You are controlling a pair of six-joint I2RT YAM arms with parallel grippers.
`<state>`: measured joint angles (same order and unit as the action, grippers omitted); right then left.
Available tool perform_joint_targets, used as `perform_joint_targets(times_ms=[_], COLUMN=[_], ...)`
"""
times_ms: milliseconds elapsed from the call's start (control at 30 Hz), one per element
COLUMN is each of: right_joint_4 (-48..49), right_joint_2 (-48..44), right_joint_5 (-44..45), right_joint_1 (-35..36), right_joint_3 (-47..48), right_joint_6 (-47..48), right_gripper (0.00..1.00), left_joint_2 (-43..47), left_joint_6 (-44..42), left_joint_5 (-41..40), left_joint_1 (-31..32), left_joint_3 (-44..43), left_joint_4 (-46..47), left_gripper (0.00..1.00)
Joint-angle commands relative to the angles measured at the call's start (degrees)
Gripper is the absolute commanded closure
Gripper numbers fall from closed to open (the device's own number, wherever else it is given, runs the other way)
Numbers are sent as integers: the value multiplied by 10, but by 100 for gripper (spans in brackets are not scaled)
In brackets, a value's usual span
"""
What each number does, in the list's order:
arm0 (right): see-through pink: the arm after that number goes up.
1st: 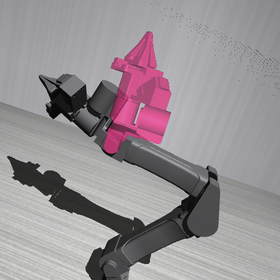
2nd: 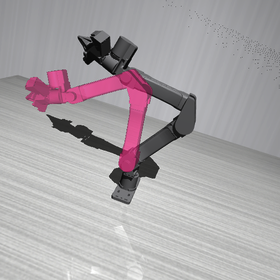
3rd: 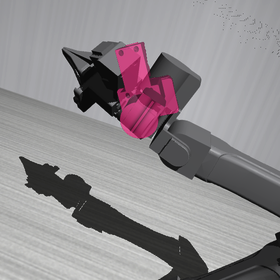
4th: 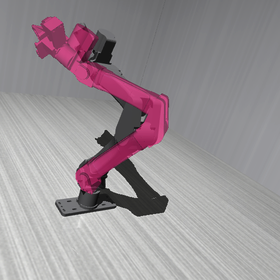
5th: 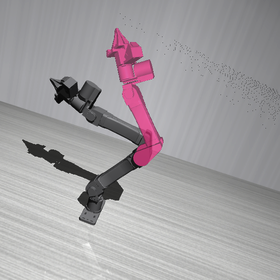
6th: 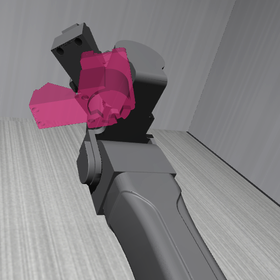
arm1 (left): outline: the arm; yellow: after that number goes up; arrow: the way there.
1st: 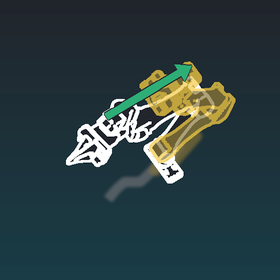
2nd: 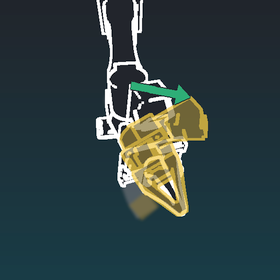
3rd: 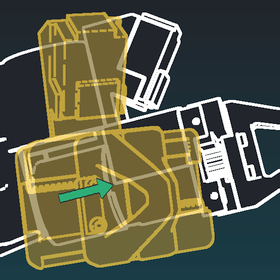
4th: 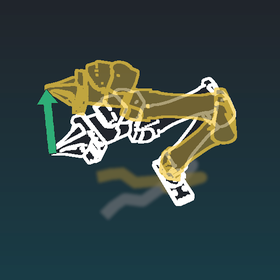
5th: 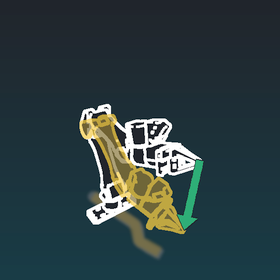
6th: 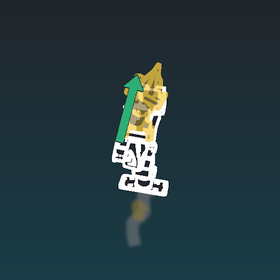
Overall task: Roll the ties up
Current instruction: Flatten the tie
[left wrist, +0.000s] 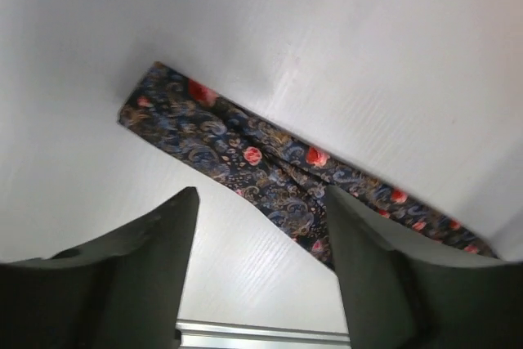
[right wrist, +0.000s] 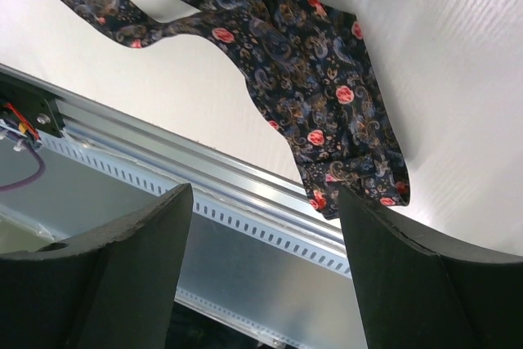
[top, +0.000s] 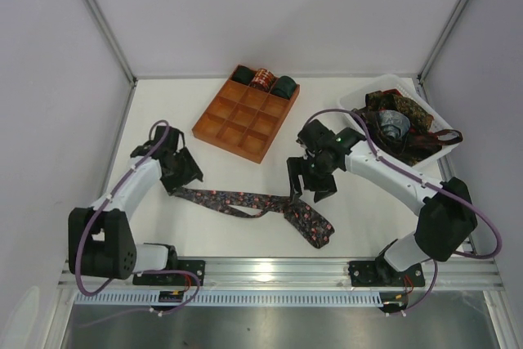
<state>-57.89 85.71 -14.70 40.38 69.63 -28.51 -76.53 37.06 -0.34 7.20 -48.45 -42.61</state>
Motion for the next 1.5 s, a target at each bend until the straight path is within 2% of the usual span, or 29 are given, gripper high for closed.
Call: perform_joint_targets(times_ms=[0,67,167,400,533,900,1000,1067,1100,1167,1267,1300,1467], right_joint_4=[15,14,15,36,38,29,27,28,28,29,32,35,47], right_joint_2=[3,2,2,-10,-27,-61,-61,-59,-59,-55,-48,-46,-32], right_joint_5=[16,7,-12,-27,-29,-38,-38,-39,-40,-44,-49,-52,-65], right_joint_1=[11,11,11,6,-6,-56,-61,-64,-65,-65,-65,-65,-65], right_joint_3=[45,49,49,24,17,-4,-3,-3,-1,1,5,5,5], right_joint_6=[-12,-8,0,18,28,36,39,40,42,43,44,44,50], right_gripper=[23,23,23,24,24,25,25,25,25,25,25,25,25], left_joint_2=[37,36,8,-84,-96,-166,-173,-183,-186,-191,-189,-185,-140], left_joint_6=[21,42,85,164,204,242,251,253,253,253,246,243,217], left_joint_5=[4,-45,-84,-135,-133,-111,-110,-113,-119,-126,-137,-142,-162], left_joint_1=[-60,-65,-68,-69,-69,-70,-70,-70,-70,-70,-70,-70,-70], left_joint_3=[-18,-50,-88,-130,-104,-64,-54,-55,-57,-64,-71,-74,-86], left_joint_4=[-33,-63,-84,-152,-142,-74,-61,-59,-59,-63,-65,-67,-85], left_gripper=[27,0,0,8,8,11,13,20,27,29,42,48,65])
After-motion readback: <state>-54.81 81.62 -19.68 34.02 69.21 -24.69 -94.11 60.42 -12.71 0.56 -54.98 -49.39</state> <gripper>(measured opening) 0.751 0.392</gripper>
